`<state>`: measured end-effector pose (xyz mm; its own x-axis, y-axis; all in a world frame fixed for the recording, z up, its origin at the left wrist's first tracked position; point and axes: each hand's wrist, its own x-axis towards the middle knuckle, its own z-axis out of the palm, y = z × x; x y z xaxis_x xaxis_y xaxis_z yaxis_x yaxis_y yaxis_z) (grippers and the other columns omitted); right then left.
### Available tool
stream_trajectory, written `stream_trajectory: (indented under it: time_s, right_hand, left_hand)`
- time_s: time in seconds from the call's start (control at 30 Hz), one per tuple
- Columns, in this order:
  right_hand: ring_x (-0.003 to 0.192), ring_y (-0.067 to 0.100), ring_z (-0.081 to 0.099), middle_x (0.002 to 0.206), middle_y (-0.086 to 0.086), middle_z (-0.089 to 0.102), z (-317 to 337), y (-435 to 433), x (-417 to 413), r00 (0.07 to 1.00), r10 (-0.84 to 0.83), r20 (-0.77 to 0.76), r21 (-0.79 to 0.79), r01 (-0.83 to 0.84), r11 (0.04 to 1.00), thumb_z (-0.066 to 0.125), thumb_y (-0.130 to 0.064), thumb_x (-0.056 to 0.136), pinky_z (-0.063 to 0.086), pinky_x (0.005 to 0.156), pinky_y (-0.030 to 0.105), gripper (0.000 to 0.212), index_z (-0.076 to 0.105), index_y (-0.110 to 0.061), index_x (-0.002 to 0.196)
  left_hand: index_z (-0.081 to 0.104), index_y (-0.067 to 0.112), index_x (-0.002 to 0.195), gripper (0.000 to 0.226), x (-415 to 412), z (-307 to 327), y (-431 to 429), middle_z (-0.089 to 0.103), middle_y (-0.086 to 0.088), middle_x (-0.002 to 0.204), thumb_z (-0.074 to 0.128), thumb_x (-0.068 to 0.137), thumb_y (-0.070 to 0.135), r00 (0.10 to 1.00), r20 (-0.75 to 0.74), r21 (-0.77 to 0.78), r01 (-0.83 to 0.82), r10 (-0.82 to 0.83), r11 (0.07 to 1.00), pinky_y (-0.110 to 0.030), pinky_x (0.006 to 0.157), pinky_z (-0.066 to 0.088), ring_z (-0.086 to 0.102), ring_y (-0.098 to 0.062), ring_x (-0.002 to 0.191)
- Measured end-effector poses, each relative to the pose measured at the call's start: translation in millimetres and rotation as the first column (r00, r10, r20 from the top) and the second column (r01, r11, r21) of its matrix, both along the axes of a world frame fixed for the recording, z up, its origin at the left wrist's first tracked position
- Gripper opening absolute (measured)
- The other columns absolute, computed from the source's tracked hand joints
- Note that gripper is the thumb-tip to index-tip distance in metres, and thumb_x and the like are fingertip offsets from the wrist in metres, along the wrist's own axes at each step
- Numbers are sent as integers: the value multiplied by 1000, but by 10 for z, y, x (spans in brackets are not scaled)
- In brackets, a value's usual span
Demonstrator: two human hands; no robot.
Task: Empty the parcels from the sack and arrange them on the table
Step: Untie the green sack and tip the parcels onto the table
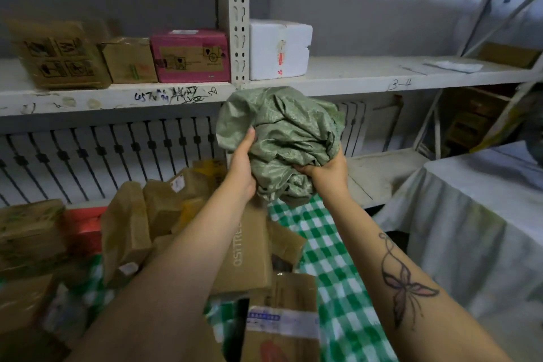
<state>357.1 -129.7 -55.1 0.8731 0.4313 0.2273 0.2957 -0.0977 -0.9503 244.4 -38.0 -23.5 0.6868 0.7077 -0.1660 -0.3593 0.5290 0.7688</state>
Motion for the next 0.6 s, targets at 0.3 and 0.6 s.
stream_trajectory:
  time_s: [0.3, 0.6]
  right_hand:
    - [114, 30, 54, 124, 12, 53, -378, -61, 870, 997, 47, -56, -72, -51, 996, 86, -18, 53, 47, 100, 49, 86, 45, -18, 129]
    - [120, 27, 47, 133, 11, 43, -506, -234, 1319, 995, -15, -96, -89, 7, 996, 78, -3, 70, 39, 100, 30, 81, 38, -15, 139]
  left_hand:
    - [16, 23, 150, 92, 827, -571, -246, 27, -7, 154, 63, 78, 56, 877, -397, 330, -140, 272, 934, -49, 114, 26, 29, -30, 140]
    - [14, 21, 150, 86, 1400, -731, -388, 32, -5, 151, 65, 83, 39, 883, -384, 380, -114, 269, 918, -41, 113, 29, 34, -27, 137]
